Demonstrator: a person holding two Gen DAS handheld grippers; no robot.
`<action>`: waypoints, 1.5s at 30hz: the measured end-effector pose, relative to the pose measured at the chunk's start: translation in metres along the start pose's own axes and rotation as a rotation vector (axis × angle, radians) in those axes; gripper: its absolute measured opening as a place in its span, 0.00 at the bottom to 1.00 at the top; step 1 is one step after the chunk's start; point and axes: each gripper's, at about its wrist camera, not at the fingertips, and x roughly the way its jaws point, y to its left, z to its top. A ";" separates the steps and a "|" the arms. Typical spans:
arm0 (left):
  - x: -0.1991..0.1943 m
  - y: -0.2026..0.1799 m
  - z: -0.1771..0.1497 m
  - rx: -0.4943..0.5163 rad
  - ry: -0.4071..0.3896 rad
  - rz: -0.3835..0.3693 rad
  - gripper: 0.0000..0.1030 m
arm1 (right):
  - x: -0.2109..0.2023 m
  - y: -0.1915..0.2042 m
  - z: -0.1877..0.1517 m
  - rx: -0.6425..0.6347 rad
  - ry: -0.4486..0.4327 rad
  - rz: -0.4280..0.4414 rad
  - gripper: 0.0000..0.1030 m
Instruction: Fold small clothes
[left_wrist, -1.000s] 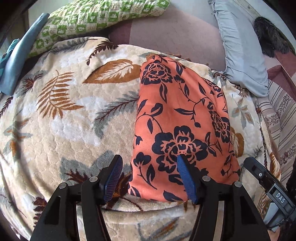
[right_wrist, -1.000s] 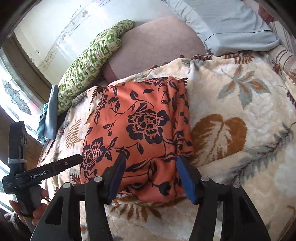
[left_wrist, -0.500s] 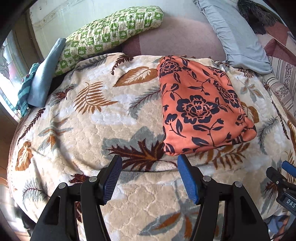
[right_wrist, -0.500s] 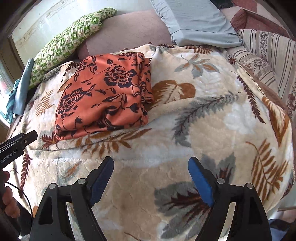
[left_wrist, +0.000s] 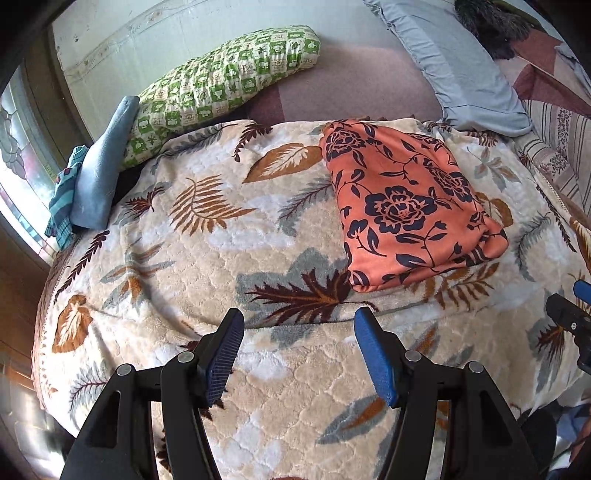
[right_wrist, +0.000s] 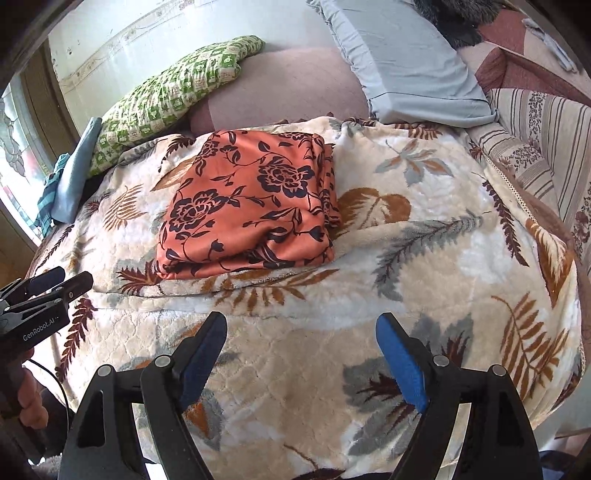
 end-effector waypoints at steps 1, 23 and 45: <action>0.004 0.002 0.004 0.001 0.015 -0.009 0.60 | 0.002 -0.002 0.003 0.004 -0.004 0.005 0.82; 0.238 0.017 0.159 -0.451 0.442 -0.610 0.64 | 0.223 -0.067 0.128 0.253 0.181 0.479 0.87; 0.146 0.158 0.135 -0.403 0.170 -0.481 0.41 | 0.148 0.080 0.147 0.110 0.059 0.600 0.38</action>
